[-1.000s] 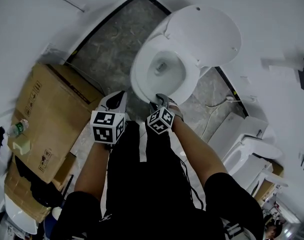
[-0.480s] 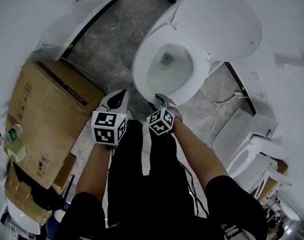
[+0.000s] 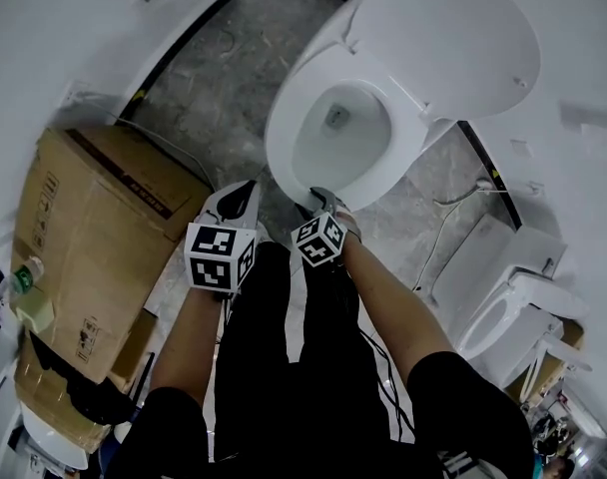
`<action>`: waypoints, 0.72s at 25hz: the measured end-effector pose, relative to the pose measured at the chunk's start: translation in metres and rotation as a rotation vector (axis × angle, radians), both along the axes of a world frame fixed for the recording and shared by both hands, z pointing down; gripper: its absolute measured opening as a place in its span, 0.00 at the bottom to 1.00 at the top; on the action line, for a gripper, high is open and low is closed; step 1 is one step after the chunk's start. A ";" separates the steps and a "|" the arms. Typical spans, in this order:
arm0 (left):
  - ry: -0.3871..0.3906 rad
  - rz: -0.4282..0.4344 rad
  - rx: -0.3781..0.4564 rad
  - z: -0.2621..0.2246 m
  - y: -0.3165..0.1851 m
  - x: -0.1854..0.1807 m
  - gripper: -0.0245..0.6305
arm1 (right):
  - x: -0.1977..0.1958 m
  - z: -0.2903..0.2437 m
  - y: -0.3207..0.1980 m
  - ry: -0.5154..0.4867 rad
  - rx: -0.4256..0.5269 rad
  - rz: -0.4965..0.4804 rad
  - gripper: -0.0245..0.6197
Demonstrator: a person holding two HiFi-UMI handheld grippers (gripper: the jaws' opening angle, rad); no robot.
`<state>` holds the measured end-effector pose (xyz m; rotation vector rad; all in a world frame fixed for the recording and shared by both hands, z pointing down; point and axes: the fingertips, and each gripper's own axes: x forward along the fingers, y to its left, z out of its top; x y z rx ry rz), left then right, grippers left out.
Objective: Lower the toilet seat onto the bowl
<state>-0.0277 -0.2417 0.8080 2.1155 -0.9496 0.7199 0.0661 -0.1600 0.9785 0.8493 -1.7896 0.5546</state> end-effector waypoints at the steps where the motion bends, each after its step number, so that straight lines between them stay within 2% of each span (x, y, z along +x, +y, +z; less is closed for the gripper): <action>1: -0.001 0.001 0.001 0.000 -0.001 0.000 0.05 | 0.000 0.003 -0.001 0.002 0.000 0.005 0.37; 5: 0.003 -0.001 -0.002 0.002 -0.002 0.001 0.05 | 0.001 0.010 -0.002 -0.010 -0.016 0.034 0.37; 8: 0.003 -0.002 -0.007 0.003 -0.001 0.001 0.05 | 0.002 0.011 -0.001 -0.062 -0.037 0.099 0.39; 15: -0.004 0.003 0.005 -0.002 -0.005 0.001 0.05 | 0.007 0.005 -0.002 -0.147 -0.017 0.199 0.38; 16: -0.005 0.005 0.009 -0.004 -0.006 0.001 0.05 | 0.008 -0.001 -0.006 -0.166 0.001 0.238 0.34; 17: -0.006 0.006 0.014 -0.006 -0.007 0.000 0.05 | 0.009 -0.010 -0.013 -0.183 0.033 0.281 0.16; 18: -0.007 0.007 0.019 -0.009 -0.009 0.000 0.05 | 0.009 -0.021 -0.021 -0.199 0.073 0.319 0.10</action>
